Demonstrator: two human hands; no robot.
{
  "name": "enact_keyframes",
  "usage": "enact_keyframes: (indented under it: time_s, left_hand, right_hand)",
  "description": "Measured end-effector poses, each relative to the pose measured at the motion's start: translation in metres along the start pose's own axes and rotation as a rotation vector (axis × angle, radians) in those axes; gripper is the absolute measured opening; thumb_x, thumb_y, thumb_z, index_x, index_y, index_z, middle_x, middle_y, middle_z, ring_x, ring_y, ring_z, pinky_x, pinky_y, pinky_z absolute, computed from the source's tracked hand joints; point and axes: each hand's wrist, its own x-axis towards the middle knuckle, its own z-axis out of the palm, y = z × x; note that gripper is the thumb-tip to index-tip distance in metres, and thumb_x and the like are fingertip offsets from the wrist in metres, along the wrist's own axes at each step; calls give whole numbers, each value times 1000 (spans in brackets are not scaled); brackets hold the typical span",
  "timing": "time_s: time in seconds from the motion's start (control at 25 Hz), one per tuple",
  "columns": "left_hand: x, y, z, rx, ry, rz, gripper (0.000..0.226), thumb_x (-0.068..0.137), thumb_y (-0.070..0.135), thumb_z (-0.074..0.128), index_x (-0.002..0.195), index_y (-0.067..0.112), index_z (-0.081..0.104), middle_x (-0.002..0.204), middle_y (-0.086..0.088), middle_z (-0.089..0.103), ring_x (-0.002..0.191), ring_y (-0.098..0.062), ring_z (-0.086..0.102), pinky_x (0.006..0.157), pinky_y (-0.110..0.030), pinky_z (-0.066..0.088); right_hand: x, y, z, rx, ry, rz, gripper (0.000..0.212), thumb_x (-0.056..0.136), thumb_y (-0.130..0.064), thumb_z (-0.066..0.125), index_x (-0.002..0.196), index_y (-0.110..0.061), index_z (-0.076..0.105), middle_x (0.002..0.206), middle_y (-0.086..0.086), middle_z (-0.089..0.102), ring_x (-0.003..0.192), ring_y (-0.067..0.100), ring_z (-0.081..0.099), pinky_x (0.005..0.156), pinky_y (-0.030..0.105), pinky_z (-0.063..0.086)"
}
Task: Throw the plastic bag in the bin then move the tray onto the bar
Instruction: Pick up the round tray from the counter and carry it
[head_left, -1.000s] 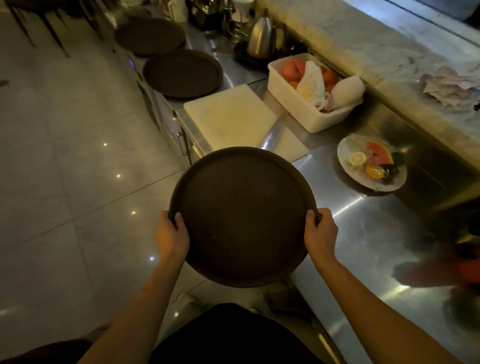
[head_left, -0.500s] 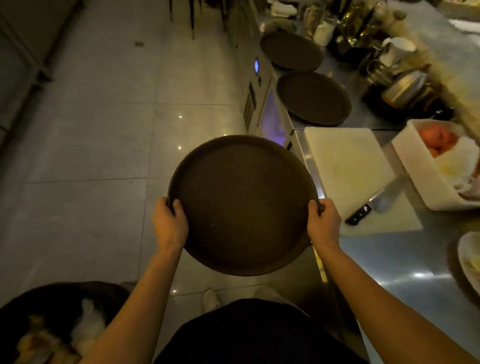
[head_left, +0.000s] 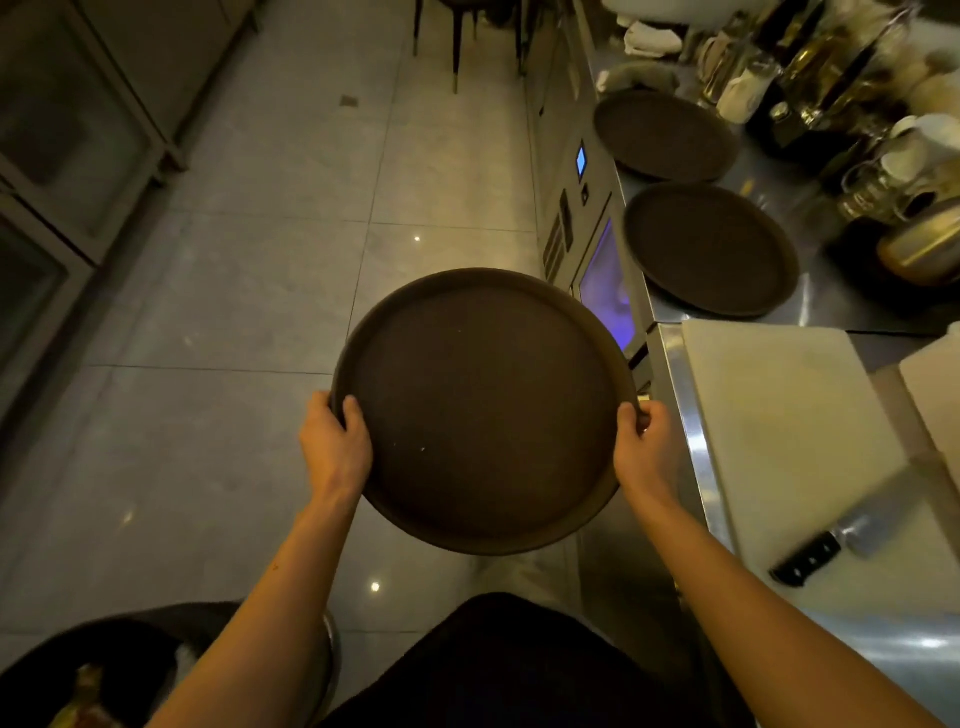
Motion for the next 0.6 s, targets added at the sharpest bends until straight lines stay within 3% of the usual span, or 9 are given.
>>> enact_keyframes:
  time_s: [0.2, 0.44, 0.6]
  left_hand:
    - [45, 64, 58, 65, -3, 41, 23, 100, 21, 45, 111, 3, 55, 97, -8, 56, 88, -23, 54, 73, -35, 39]
    - [91, 139, 156, 176, -119, 154, 26, 100, 22, 44, 114, 3, 54, 99, -8, 56, 87, -20, 52, 73, -34, 40]
    - [109, 174, 214, 195, -238, 215, 25, 99, 22, 47, 114, 4, 53, 98, -5, 57, 86, -19, 54, 72, -33, 41]
  right_hand:
    - [85, -4, 5, 84, 6, 59, 16, 99, -29, 45, 94, -16, 53, 79, -1, 57, 69, 10, 54, 57, 22, 40]
    - [173, 13, -15, 116, 195, 179, 20, 98, -27, 47, 101, -10, 58, 90, 5, 62, 82, 21, 58, 75, 36, 47]
    - [207, 28, -33, 116, 296, 265, 21, 97, -27, 47, 99, -10, 58, 91, 5, 62, 85, 24, 60, 79, 41, 51]
